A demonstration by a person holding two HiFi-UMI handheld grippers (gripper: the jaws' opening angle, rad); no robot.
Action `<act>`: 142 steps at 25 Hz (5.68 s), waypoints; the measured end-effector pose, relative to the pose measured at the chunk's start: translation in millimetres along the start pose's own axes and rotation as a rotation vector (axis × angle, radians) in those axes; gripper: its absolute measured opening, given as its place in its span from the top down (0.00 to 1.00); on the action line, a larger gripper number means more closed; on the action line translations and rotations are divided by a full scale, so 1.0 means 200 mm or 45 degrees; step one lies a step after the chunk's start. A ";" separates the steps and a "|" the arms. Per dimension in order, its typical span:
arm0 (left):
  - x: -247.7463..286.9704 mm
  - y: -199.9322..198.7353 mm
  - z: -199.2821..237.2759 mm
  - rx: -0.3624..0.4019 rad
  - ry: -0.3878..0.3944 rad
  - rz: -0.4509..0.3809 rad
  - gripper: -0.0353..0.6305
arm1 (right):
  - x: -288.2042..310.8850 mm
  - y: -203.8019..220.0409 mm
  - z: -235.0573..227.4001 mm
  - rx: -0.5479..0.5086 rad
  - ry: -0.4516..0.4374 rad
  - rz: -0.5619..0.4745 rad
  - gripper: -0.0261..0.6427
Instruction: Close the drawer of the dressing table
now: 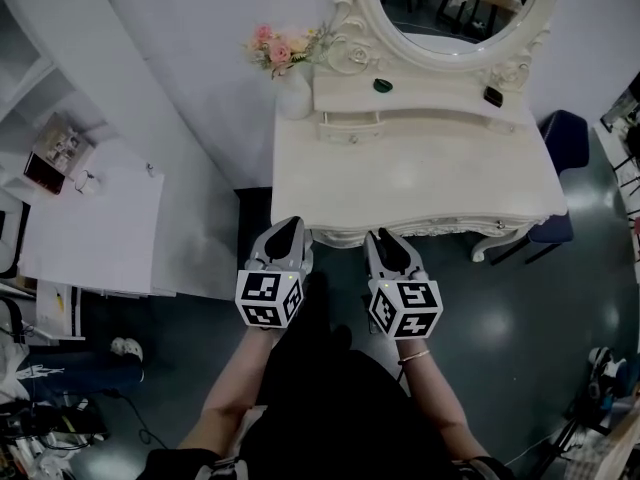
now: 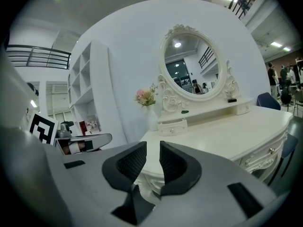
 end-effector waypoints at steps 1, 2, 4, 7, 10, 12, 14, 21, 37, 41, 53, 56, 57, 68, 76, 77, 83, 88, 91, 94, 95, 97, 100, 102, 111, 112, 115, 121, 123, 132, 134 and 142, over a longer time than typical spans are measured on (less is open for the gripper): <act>0.03 0.00 0.01 0.001 0.007 0.003 0.94 | 0.03 0.00 -0.01 0.001 0.003 0.005 0.87; 0.06 0.00 0.03 0.000 0.014 0.005 0.94 | 0.06 -0.01 -0.02 0.001 0.008 0.010 0.87; 0.14 -0.01 0.06 -0.008 0.025 0.009 0.94 | 0.14 -0.02 -0.04 0.002 0.021 0.021 0.87; 0.29 -0.04 0.14 -0.016 0.038 0.010 0.94 | 0.27 -0.06 -0.08 -0.002 0.040 0.035 0.87; 0.44 -0.05 0.20 -0.021 0.061 0.034 0.94 | 0.41 -0.09 -0.13 0.002 0.068 0.055 0.87; 0.54 -0.06 0.25 -0.024 0.079 0.050 0.94 | 0.51 -0.11 -0.16 0.010 0.085 0.066 0.87; 0.63 -0.07 0.28 -0.024 0.095 0.060 0.94 | 0.60 -0.13 -0.19 0.013 0.100 0.079 0.86; 0.86 -0.09 0.39 -0.039 0.152 0.096 0.94 | 0.88 -0.16 -0.26 0.013 0.148 0.131 0.85; 1.09 -0.05 0.51 -0.066 0.210 0.156 0.94 | 1.21 -0.16 -0.37 -0.063 0.268 0.227 0.81; 1.11 -0.05 0.51 -0.060 0.199 0.161 0.94 | 1.28 -0.16 -0.40 -0.083 0.270 0.247 0.80; 1.11 -0.07 0.55 -0.077 0.126 0.154 0.94 | 1.43 -0.10 -0.45 -0.148 0.249 0.329 0.80; 1.11 -0.06 0.57 -0.084 0.111 0.156 0.94 | 1.44 -0.10 -0.45 -0.152 0.255 0.331 0.80; 1.11 -0.06 0.57 -0.085 0.105 0.157 0.94 | 1.44 -0.10 -0.45 -0.153 0.256 0.330 0.80; 1.09 -0.06 0.57 -0.094 0.073 0.156 0.94 | 1.51 -0.12 -0.44 -0.171 0.225 0.350 0.80; 1.07 -0.04 0.59 -0.101 0.053 0.156 0.94 | 1.56 -0.14 -0.47 -0.164 0.232 0.358 0.80; 1.07 -0.04 0.59 -0.102 0.050 0.155 0.94 | 1.56 -0.14 -0.47 -0.158 0.236 0.358 0.80; 1.05 -0.04 0.62 -0.108 0.027 0.156 0.94 | 1.62 -0.18 -0.49 -0.138 0.239 0.352 0.80; 1.05 -0.04 0.63 -0.109 0.018 0.159 0.94 | 1.65 -0.19 -0.51 -0.139 0.233 0.347 0.80; 1.05 -0.04 0.64 -0.110 0.015 0.158 0.94 | 1.68 -0.20 -0.52 -0.141 0.227 0.348 0.80; 1.04 -0.04 0.64 -0.108 0.010 0.156 0.94 | 1.70 -0.21 -0.52 -0.144 0.225 0.351 0.80; 1.04 -0.05 0.64 -0.108 0.008 0.155 0.94 | 1.71 -0.21 -0.53 -0.143 0.224 0.351 0.80; 1.03 -0.05 0.65 -0.109 0.000 0.151 0.94 | 1.73 -0.22 -0.53 -0.135 0.225 0.350 0.80; 1.02 -0.05 0.67 -0.110 -0.014 0.150 0.94 | 1.73 -0.21 -0.54 -0.121 0.236 0.342 0.80; 1.01 -0.05 0.67 -0.112 -0.021 0.150 0.94 | 1.73 -0.21 -0.54 -0.121 0.235 0.337 0.80; 1.03 -0.08 0.65 -0.099 -0.006 0.127 0.94 | 1.58 -0.20 -0.50 -0.156 0.191 0.318 0.80; 1.03 -0.08 0.64 -0.096 -0.001 0.125 0.94 | 1.55 -0.21 -0.49 -0.157 0.187 0.311 0.80; 1.04 -0.08 0.61 -0.087 0.016 0.122 0.94 | 1.47 -0.21 -0.46 -0.158 0.178 0.285 0.80; 1.04 -0.09 0.56 -0.067 0.048 0.119 0.94 | 1.32 -0.24 -0.41 -0.125 0.157 0.225 0.80; 1.03 -0.09 0.54 -0.062 0.054 0.119 0.94 | 1.27 -0.25 -0.40 -0.116 0.153 0.208 0.81; 0.99 -0.09 0.51 -0.051 0.067 0.110 0.94 | 1.07 -0.26 -0.33 -0.120 0.152 0.157 0.87; 0.97 -0.09 0.51 -0.048 0.068 0.109 0.94 | 1.04 -0.26 -0.32 -0.131 0.160 0.150 0.88; 0.94 -0.09 0.50 -0.044 0.066 0.103 0.94 | 0.96 -0.22 -0.31 -0.101 0.179 0.130 0.95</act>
Point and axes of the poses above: the fingertips, and each gripper's own axes: x forward along the fingers, z to its left, y out of its underside, the point moved 3 cm from there along -x, backward along the fingers, and after that the axes turned 1 degree about -x, right-handed, at the moved point
